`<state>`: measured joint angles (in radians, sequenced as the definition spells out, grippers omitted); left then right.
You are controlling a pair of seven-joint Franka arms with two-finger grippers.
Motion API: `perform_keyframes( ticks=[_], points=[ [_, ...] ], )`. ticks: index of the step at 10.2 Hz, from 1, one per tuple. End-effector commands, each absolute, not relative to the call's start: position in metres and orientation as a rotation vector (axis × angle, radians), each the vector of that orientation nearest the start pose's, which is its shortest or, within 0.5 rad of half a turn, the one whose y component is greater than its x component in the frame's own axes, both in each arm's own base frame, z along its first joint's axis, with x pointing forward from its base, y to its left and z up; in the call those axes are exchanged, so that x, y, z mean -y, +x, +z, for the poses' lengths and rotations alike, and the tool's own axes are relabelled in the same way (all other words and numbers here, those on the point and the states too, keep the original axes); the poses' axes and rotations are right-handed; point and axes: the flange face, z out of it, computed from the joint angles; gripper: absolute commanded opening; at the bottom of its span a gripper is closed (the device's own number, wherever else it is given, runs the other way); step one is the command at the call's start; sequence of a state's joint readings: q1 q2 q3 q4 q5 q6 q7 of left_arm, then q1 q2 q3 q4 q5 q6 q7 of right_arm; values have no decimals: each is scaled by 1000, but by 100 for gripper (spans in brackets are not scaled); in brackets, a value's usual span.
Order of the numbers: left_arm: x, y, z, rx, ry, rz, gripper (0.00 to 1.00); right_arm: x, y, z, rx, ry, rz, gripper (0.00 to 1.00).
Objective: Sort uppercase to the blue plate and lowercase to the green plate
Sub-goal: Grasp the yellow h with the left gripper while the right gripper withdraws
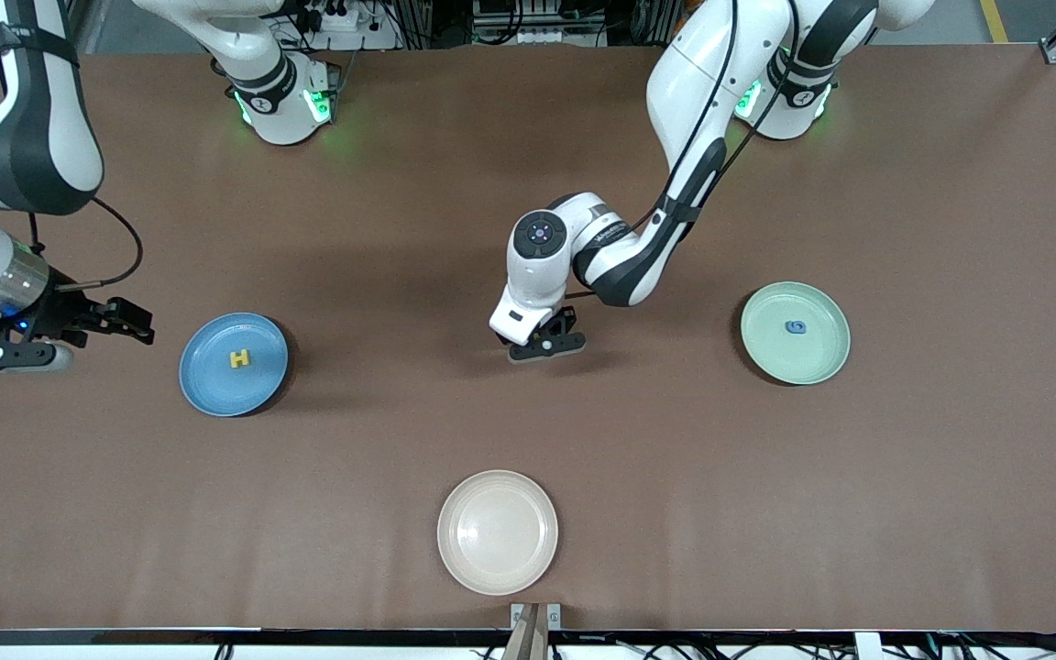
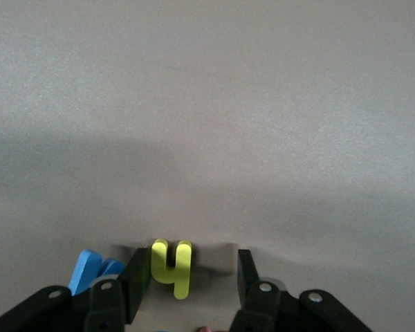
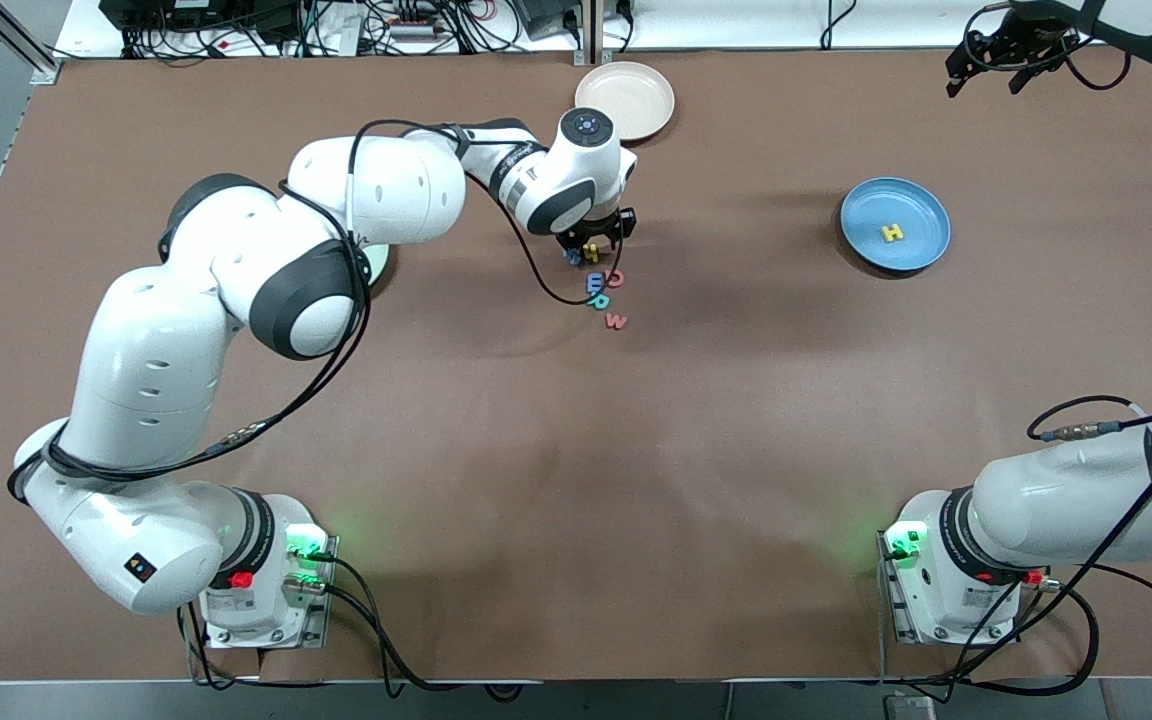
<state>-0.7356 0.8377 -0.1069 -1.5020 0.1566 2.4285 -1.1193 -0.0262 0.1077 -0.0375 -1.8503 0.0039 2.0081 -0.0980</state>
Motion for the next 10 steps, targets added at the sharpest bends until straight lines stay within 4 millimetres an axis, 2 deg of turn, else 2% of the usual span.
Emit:
perform_keyframes(
  ticks=[1, 3, 6, 10],
  points=[
    [530, 492, 169, 326, -3167, -155, 55, 36, 591, 476, 38, -3134, -80, 100],
    [530, 491, 166, 323, -3164, -150, 49, 31, 593, 487, 7, -3078, -86, 100],
    [530, 491, 166, 321, -3166, -153, 41, 30, 593, 484, -11, -3055, -71, 100],
    [530, 491, 166, 312, -3166, -154, 14, 32, 594, 495, -3, -3058, -104, 100]
  ],
)
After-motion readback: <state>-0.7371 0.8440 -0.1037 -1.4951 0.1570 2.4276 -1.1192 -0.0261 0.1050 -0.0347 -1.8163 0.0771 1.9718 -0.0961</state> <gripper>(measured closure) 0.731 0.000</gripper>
